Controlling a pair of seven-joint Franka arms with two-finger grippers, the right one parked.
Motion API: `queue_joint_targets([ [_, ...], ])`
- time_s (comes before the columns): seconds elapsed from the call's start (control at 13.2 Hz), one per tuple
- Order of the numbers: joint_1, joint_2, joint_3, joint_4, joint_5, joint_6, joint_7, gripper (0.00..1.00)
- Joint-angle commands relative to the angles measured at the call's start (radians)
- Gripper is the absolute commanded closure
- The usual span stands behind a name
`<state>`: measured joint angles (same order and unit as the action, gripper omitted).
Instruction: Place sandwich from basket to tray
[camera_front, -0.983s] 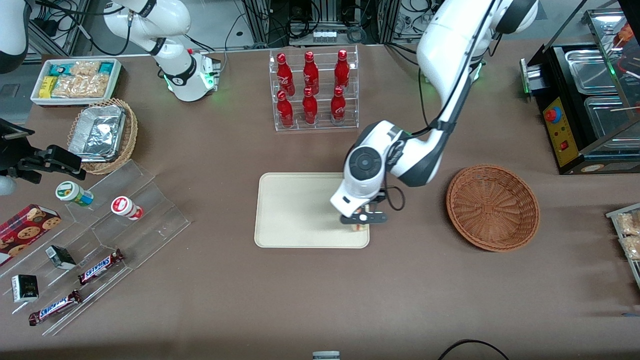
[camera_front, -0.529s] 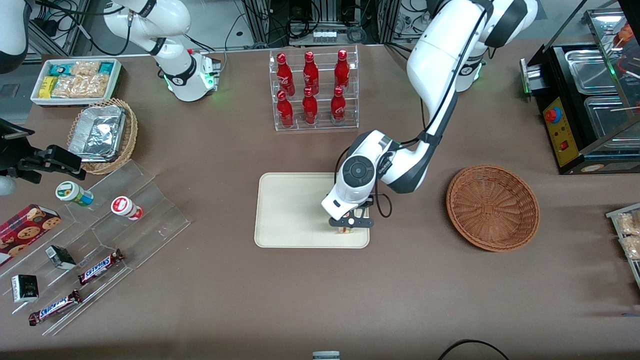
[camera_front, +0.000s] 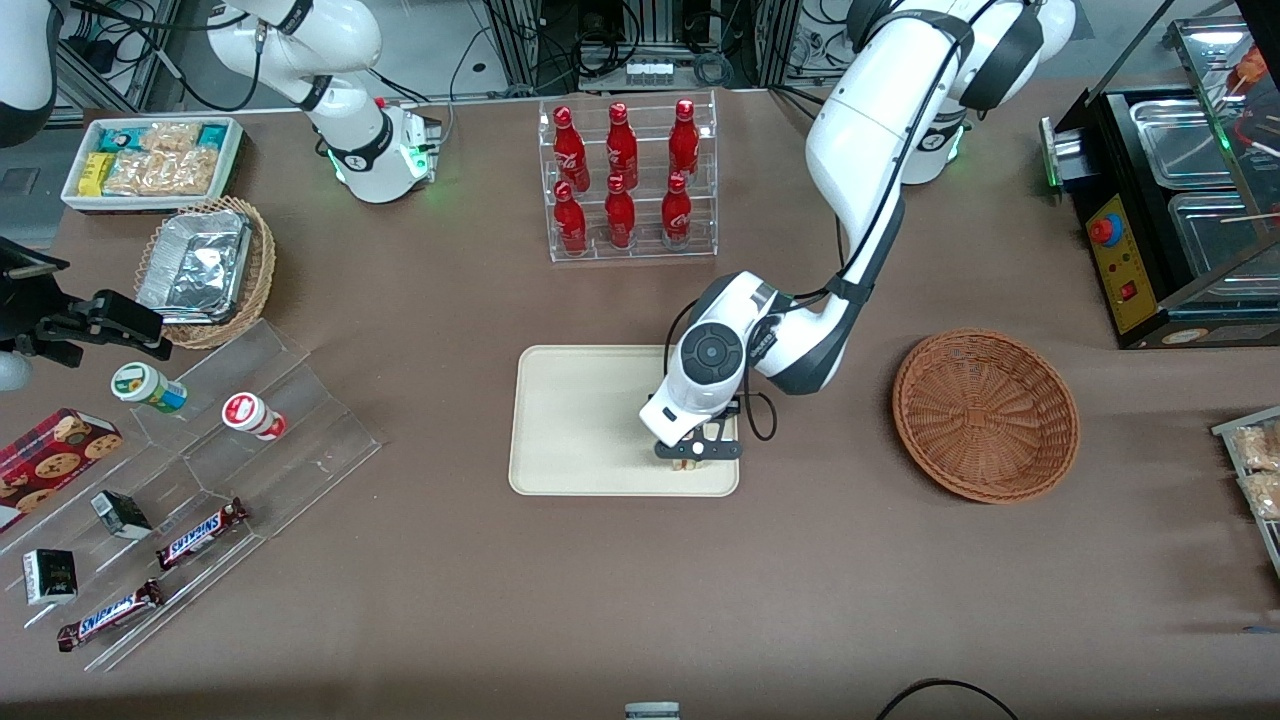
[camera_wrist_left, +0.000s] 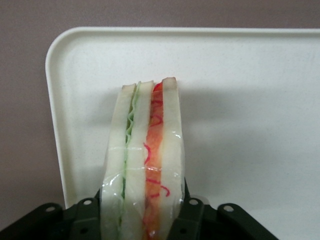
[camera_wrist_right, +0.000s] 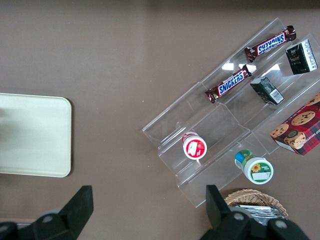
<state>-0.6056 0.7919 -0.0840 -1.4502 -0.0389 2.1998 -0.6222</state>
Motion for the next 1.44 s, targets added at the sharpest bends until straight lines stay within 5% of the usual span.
queue_joint_targets([
  [0.0,0.001,0.02,-0.005,0.037,0.005,-0.018,-0.014,0.36],
  [0.3,0.006,0.004,0.0,0.037,0.007,-0.023,-0.036,0.26],
  [0.68,0.13,-0.204,0.01,0.004,-0.009,-0.214,-0.036,0.0],
  [1.36,0.444,-0.693,0.023,-0.358,0.042,-0.308,0.087,0.0],
])
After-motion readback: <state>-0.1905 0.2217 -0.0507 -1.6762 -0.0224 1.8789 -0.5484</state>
